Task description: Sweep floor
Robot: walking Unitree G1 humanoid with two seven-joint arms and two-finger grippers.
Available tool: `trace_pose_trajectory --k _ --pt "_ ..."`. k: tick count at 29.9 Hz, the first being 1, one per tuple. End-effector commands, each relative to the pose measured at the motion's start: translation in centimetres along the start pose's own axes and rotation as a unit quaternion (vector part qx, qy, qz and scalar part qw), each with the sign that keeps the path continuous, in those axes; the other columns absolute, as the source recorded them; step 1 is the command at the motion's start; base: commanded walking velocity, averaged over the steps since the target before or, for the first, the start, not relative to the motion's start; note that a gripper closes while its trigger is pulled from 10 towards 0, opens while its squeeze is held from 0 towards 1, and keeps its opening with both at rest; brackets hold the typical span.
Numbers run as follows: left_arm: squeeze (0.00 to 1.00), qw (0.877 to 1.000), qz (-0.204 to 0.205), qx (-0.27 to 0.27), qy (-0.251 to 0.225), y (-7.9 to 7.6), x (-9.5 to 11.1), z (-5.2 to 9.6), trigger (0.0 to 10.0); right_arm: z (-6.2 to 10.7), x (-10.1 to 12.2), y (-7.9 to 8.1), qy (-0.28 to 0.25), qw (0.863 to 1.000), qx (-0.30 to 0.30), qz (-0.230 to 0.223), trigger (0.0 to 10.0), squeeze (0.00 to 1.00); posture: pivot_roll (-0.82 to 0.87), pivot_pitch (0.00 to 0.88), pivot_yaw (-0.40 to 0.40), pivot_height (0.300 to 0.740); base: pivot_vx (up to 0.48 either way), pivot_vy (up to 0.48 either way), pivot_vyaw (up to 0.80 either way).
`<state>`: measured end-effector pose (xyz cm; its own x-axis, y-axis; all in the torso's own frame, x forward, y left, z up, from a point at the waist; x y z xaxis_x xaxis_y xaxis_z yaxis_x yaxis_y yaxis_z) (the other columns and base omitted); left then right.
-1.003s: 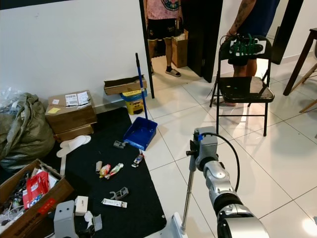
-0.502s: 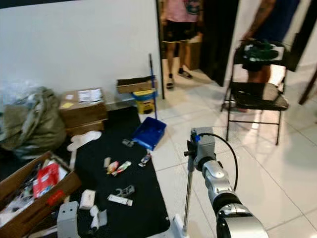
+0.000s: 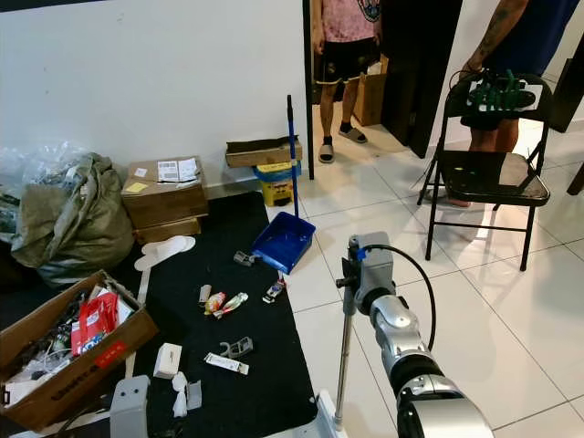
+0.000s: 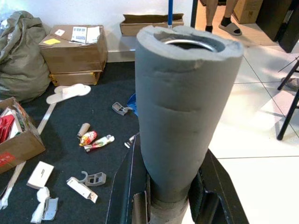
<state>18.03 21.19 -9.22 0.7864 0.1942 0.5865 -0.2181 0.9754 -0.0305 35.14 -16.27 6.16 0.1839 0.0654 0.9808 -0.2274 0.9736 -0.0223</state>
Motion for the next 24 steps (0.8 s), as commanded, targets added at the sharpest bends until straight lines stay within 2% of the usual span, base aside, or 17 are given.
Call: trace_pose_trajectory --k 1,6,9,14,20,24 --pt "0.00 1.000 0.005 0.000 0.011 0.0 -0.7 0.1 10.0 -0.1 -0.1 0.8 -0.006 1.000 0.013 0.001 10.0 0.00 -0.10 0.000 0.005 0.740 0.000 0.000 0.00" --pt "0.00 1.000 0.009 0.000 0.011 0.0 -0.8 0.1 10.0 0.0 -0.3 1.1 -0.003 1.000 0.017 -0.001 10.0 0.00 -0.10 0.000 0.001 0.740 0.000 0.000 0.00" --pt "0.00 1.000 0.010 -0.002 0.012 -0.1 -0.8 0.1 10.0 0.0 -0.6 1.9 -0.001 1.000 0.029 -0.004 10.0 0.00 -0.10 0.000 0.005 0.740 0.000 0.000 0.00" --pt "0.00 1.000 0.006 -0.005 0.012 -0.2 -0.8 0.1 10.0 0.0 -0.9 2.4 0.001 0.999 0.035 -0.008 10.0 0.00 -0.10 0.000 0.008 0.740 0.000 0.000 0.00" --pt "0.00 1.000 0.002 -0.008 0.014 -0.3 -0.9 0.1 10.0 1.0 -3.5 3.6 0.046 0.997 0.052 -0.017 10.0 0.00 -0.10 0.000 0.007 0.740 0.000 0.000 0.00" --pt "0.00 1.000 0.001 -0.009 0.017 -0.4 -1.1 0.2 10.0 1.4 -4.5 3.9 0.065 0.996 0.056 -0.019 10.0 0.00 -0.10 0.000 0.007 0.740 0.000 0.000 0.00"
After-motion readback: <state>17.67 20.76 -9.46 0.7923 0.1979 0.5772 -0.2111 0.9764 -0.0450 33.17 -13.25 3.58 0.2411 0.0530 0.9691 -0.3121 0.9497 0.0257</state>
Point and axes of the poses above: a point about 5 cm out from each wrist's last joint towards the gripper, its own z axis pointing back from the gripper into the wrist, its own x axis along the axis of the wrist's last joint, y = z × x, the point moved 1 cm from there along -z, pointing out of the wrist towards the gripper, and after that the axes turned 1 degree about -z, right-handed, at the moved point
